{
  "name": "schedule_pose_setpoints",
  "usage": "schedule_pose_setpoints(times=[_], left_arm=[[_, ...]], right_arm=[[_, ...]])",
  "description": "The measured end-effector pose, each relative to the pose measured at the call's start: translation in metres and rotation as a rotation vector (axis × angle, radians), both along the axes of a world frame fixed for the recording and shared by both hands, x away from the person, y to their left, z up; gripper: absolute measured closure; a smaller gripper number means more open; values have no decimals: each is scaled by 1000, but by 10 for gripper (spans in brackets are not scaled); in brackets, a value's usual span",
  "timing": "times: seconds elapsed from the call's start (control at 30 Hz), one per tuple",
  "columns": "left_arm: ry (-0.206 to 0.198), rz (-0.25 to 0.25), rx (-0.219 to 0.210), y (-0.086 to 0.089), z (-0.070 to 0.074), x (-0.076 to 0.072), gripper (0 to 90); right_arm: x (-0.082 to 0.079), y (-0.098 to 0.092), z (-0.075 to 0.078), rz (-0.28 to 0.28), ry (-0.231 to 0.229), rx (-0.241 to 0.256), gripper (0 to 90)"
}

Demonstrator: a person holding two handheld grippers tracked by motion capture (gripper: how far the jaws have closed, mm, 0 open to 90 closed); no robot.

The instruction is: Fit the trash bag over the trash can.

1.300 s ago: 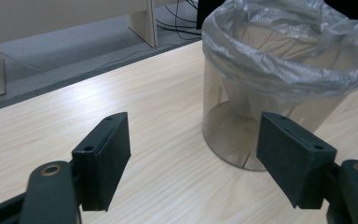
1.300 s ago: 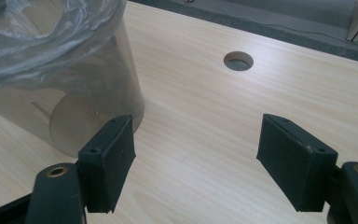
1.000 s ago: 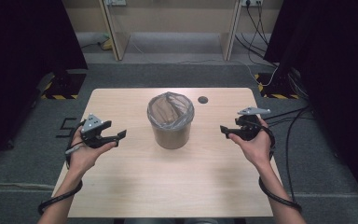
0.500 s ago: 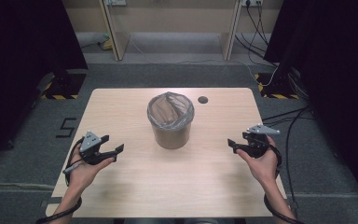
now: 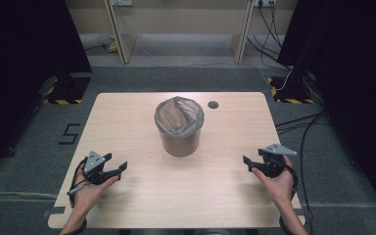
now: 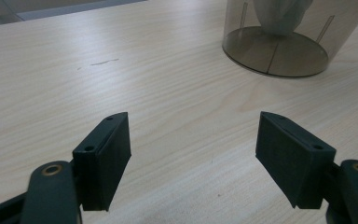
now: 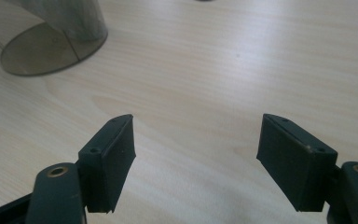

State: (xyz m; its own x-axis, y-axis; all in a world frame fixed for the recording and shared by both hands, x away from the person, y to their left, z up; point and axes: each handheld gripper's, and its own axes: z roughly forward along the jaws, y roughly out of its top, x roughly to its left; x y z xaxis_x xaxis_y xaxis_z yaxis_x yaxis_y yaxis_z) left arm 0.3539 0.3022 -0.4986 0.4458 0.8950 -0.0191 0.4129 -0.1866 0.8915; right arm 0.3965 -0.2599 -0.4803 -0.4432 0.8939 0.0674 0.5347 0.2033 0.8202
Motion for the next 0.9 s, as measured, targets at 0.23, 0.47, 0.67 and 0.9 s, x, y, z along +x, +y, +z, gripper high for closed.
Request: schedule_pose_setpoints(times=[0.23,0.47,0.67,0.9], left_arm=[[-8,21,4,1,-10,-1,251],[-27,30,-9,-1,-18,-2,250],[-30,38,8,-4,-20,-4,256],[-33,42,17,-6,-20,-5,255]], right_arm=[[-7,-7,-24,-14,27,-12,276],[-10,-6,-32,-14,25,9,293],[-11,-5,-32,-15,15,1,294],[-11,-5,-32,-20,19,-2,292]])
